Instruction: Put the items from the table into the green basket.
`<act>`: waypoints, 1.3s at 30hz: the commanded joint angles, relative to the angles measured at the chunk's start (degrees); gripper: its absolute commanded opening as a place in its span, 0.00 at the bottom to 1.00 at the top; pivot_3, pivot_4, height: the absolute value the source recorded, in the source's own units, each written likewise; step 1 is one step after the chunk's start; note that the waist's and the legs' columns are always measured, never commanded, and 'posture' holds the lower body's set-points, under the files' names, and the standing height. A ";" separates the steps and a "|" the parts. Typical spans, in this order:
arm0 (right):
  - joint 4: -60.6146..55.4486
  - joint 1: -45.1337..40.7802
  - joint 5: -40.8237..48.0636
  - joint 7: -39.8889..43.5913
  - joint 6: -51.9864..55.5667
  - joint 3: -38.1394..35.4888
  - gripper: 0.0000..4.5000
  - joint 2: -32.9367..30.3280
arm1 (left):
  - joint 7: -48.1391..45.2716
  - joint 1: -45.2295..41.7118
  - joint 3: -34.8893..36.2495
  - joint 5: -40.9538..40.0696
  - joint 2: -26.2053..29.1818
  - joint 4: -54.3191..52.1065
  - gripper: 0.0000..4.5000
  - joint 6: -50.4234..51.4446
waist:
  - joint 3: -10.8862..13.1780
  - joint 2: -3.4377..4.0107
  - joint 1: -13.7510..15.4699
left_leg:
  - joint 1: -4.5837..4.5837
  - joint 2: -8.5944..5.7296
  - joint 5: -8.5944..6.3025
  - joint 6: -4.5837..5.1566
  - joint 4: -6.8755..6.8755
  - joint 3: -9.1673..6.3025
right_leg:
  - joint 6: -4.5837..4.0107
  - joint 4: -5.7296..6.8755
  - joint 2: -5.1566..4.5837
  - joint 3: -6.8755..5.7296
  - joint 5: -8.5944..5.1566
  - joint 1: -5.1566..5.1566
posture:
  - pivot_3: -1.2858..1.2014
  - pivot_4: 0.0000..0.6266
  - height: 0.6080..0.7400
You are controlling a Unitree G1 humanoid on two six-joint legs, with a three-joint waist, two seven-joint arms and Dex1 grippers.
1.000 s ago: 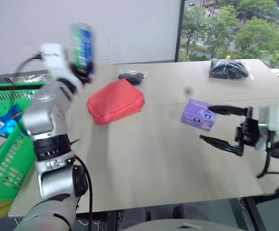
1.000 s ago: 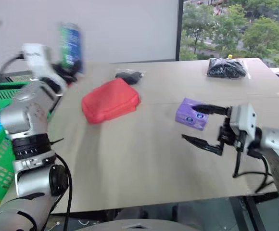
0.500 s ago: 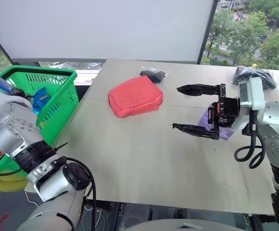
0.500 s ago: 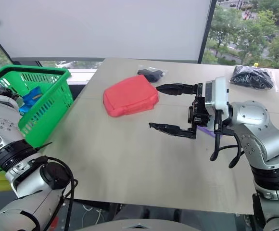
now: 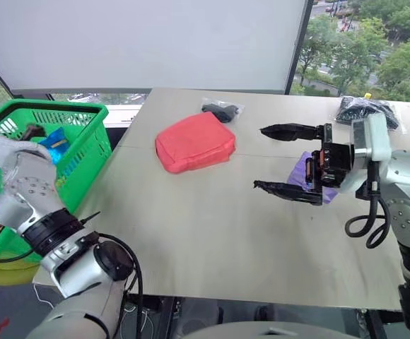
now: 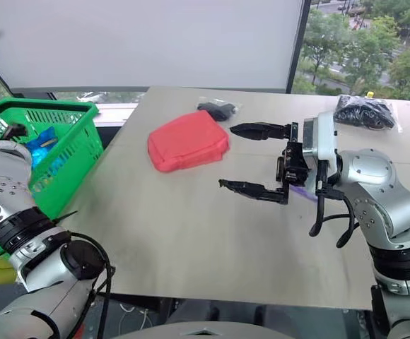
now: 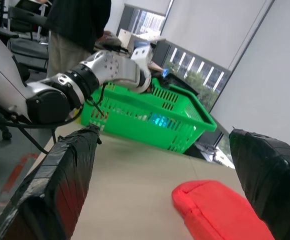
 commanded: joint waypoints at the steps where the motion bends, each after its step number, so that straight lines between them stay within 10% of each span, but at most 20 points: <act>1: -1.81 2.14 0.57 -1.29 0.31 -4.75 1.00 -2.54 | -12.90 -1.03 -14.12 -5.23 -0.56 -9.39 0.98 3.29 | -0.04 -0.06 0.63 | -0.03 -0.03 0.00 0.00 0.01 -0.09 | -0.01 0.00 -0.04 -0.09 0.00 0.02 | 0.59 0.00 1.00; 9: -2.90 19.79 -6.28 -0.98 0.03 -15.00 1.00 -13.24 | -35.74 0.42 -40.82 -19.91 -2.57 -11.45 0.98 29.32 | -0.29 0.42 -1.56 | 0.01 -0.03 -0.01 0.08 -0.02 0.08 | -0.01 -0.08 -0.01 0.08 0.00 0.09 | 0.54 0.00 1.00; 16: -4.96 31.35 -7.92 -1.61 0.58 -23.09 1.00 -15.53 | -47.39 -10.46 -55.80 -9.22 -8.36 9.24 0.98 18.44 | -0.12 0.77 -5.53 | 0.38 0.14 0.00 0.06 -0.01 0.63 | -0.14 0.33 0.27 0.59 -0.08 0.29 | 0.50 0.00 1.00; 29: -11.00 40.56 -6.69 -4.14 3.08 -28.53 1.00 -13.93 | -46.25 -28.82 -59.17 11.88 -28.38 60.93 0.98 -6.85 | 0.17 1.12 -9.55 | 1.20 0.17 -0.16 0.34 -0.11 1.33 | -0.03 -0.26 0.95 1.09 -0.13 1.42 | 0.47 0.00 1.00; 39: -13.10 45.08 -6.58 -8.37 8.63 -31.88 1.00 -13.44 | -49.94 -29.66 -53.72 16.23 -29.62 66.26 0.06 -12.28 | 0.13 1.19 -9.68 | 1.26 0.15 -0.32 0.62 -0.10 1.52 | 0.15 -0.24 1.04 1.24 -0.20 1.44 | 0.45 0.00 1.00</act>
